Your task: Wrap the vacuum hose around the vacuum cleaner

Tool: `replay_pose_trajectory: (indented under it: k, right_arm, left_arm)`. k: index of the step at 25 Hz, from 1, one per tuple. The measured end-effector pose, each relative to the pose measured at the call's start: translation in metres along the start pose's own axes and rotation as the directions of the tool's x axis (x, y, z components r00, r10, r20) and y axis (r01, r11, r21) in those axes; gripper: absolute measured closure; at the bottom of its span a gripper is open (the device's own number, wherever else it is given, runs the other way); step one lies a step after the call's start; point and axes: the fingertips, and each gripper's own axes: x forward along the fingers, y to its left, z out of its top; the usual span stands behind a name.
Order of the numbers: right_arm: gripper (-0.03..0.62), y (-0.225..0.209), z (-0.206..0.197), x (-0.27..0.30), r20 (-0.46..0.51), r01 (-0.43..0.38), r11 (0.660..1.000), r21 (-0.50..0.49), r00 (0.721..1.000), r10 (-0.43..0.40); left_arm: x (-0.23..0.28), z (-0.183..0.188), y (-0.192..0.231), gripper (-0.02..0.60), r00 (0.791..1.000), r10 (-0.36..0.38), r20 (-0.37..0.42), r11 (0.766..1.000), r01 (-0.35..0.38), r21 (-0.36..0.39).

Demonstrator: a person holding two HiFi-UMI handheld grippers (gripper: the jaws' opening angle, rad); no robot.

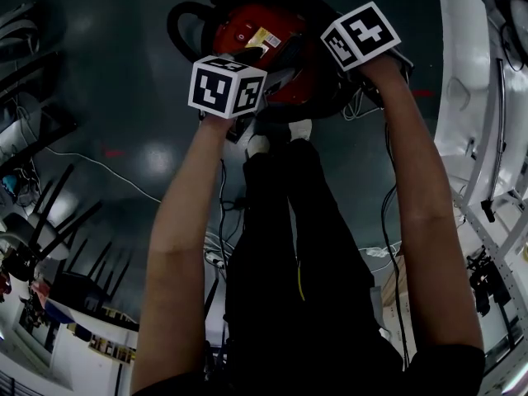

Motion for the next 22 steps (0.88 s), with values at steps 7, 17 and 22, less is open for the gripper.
replay_pose_trajectory:
  k: [7, 17, 22]
  right_arm:
    - [0.375, -0.011, -0.014, 0.006, -0.061, 0.099, 0.995, -0.026, 0.993, -0.101]
    - [0.324, -0.01, -0.031, 0.008, -0.081, 0.2, 0.972, -0.121, 0.974, -0.211]
    - [0.318, -0.011, -0.034, 0.009, -0.054, 0.257, 0.947, -0.194, 0.961, -0.272]
  left_arm:
    - [0.006, 0.007, -0.002, 0.25, 1.0, 0.023, 0.003, 0.999, -0.023, 0.023]
    - [0.01, 0.01, -0.009, 0.25, 0.999, 0.042, 0.003, 0.997, -0.042, 0.061]
    - [0.014, 0.01, -0.011, 0.25, 0.999, 0.047, 0.005, 0.997, -0.047, 0.067]
